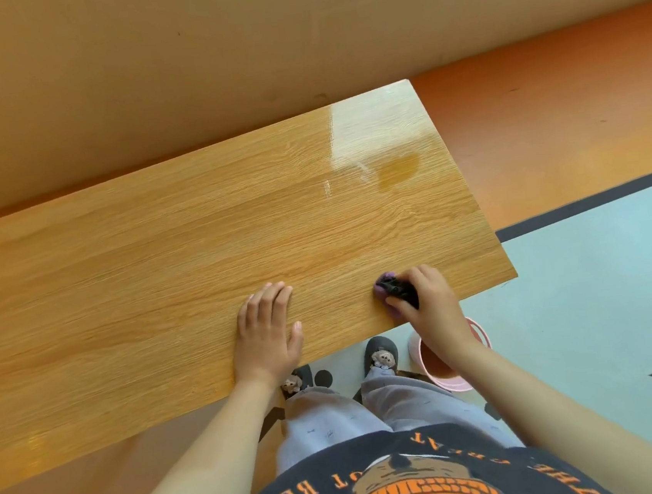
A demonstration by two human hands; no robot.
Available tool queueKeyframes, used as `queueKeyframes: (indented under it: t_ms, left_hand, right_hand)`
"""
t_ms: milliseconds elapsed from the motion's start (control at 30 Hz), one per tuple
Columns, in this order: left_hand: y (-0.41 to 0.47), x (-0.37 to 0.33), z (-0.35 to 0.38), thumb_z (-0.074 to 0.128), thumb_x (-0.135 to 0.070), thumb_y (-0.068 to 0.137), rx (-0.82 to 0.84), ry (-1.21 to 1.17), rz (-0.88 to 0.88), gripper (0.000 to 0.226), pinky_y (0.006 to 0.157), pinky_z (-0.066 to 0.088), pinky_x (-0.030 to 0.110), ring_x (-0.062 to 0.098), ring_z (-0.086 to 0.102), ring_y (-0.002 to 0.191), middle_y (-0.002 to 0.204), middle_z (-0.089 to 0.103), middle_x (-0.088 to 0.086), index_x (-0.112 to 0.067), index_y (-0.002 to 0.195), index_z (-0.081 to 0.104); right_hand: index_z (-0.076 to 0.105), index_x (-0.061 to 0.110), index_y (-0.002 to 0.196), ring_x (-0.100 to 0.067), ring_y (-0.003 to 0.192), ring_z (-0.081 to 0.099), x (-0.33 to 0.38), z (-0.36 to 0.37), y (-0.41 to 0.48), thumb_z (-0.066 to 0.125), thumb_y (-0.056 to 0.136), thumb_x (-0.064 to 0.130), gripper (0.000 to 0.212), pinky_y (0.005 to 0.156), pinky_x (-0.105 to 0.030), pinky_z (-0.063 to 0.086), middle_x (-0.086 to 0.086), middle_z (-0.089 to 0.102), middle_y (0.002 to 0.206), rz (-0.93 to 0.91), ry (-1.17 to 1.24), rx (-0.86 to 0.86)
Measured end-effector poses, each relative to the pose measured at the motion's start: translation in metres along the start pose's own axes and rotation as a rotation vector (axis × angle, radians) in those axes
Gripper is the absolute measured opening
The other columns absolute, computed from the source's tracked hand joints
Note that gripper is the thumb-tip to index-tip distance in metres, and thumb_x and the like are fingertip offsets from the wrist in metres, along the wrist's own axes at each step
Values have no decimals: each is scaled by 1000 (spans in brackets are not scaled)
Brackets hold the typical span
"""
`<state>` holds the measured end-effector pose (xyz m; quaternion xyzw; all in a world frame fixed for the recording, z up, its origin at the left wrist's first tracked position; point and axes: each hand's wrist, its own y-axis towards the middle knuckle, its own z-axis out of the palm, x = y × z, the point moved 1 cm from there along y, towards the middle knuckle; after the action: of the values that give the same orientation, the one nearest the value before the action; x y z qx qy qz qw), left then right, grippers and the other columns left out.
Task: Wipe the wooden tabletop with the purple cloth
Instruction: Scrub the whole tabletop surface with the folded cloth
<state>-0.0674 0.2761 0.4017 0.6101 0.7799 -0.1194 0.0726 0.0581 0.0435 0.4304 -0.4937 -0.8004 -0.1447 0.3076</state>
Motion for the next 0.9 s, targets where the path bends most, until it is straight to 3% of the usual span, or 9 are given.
queueKeyframes:
  t_ms: [100,267,400,533,733,900]
  left_hand:
    - [0,0,1,40,-35,86,7,-10,-1,54,113,20,42,24,34,131,137,42,6,-11,134,42]
    - [0,1,2,41,-36,86,17,-5,-1,54,114,19,42,24,34,132,137,40,6,-12,135,40]
    - [1,1,2,41,-36,86,21,-6,-4,55,113,21,43,25,34,132,138,40,5,-12,135,40]
    - [0,0,1,41,-36,85,15,3,-7,55,113,20,42,24,35,131,137,40,5,-12,135,40]
    - [0,1,2,41,-37,85,21,11,-15,56,114,18,42,25,34,132,138,40,5,-12,135,42]
    - [1,1,2,41,-37,85,11,11,-13,56,114,17,41,24,33,132,138,39,4,-11,135,42]
  right_hand:
    - [61,11,91,-18,85,46,-24,-24,-1,75,76,10,20,72,-19,28,4,50,84,67,23,-39]
    - [57,5,92,-33,92,51,-86,-77,5,69,82,17,19,74,-35,37,-14,57,89,396,-101,-288]
    - [54,-1,95,-38,98,50,-87,-73,25,67,83,18,26,82,-42,39,-22,56,97,476,-152,-380]
    - [56,1,96,-36,97,51,-41,-37,64,68,83,23,29,81,-40,38,-21,57,98,380,-89,-316]
    - [57,8,98,-23,96,50,34,24,82,70,81,24,26,74,-26,35,-9,57,99,19,-9,-1]
    - [57,5,95,-21,94,49,19,13,79,70,81,21,25,68,-24,30,-9,56,97,-24,-18,-32]
